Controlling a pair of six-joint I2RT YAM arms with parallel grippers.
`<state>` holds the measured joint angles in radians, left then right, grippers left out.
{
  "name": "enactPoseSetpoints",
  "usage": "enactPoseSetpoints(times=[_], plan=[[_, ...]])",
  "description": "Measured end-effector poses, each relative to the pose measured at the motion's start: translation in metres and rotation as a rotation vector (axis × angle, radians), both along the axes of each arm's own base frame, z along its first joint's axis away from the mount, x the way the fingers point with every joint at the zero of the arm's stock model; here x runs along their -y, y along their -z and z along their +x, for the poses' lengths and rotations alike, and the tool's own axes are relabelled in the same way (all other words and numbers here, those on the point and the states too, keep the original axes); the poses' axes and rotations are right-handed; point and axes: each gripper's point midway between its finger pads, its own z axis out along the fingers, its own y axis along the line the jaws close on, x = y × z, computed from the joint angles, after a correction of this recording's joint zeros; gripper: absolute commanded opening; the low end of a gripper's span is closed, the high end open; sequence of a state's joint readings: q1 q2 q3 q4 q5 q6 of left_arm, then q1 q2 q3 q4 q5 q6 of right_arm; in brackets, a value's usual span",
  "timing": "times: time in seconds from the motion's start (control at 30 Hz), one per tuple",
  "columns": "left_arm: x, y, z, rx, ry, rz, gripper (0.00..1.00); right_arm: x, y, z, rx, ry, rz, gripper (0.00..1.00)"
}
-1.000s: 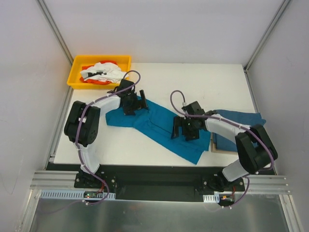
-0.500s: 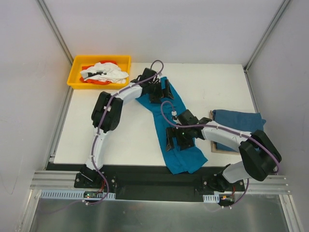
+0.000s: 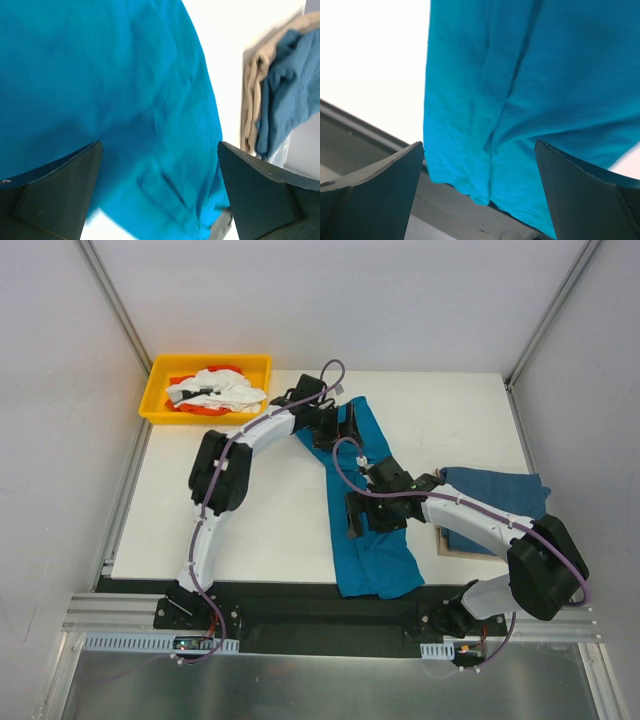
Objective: Fold and stack the t-shirts
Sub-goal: Rotate the tshirt 90 degrees
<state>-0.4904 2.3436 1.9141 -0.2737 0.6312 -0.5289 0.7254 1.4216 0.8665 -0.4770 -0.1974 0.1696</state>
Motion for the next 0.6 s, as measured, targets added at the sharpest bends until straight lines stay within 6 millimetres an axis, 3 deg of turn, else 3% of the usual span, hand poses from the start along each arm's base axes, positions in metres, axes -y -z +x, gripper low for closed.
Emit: enactPoseSetpoints(times=[0.1, 0.3, 0.37, 0.47, 0.6], plan=[[-0.019, -0.029, -0.019, 0.051, -0.003, 0.040, 0.99, 0.007, -0.015, 0.016, 0.078, 0.026, -0.043, 0.97], [-0.065, -0.113, -0.055, 0.261, -0.078, 0.092, 0.99, 0.009, -0.045, 0.051, 0.224, 0.089, -0.090, 0.97], [-0.084, -0.130, -0.069, 0.317, -0.125, 0.115, 0.99, 0.011, -0.050, 0.061, 0.251, 0.104, -0.119, 0.97], [-0.110, -0.132, -0.089, 0.350, -0.187, 0.166, 0.99, 0.010, -0.050, 0.077, 0.266, 0.121, -0.176, 0.97], [-0.143, -0.102, -0.116, 0.320, -0.251, 0.265, 0.99, 0.006, -0.029, 0.086, 0.228, 0.120, -0.235, 0.97]])
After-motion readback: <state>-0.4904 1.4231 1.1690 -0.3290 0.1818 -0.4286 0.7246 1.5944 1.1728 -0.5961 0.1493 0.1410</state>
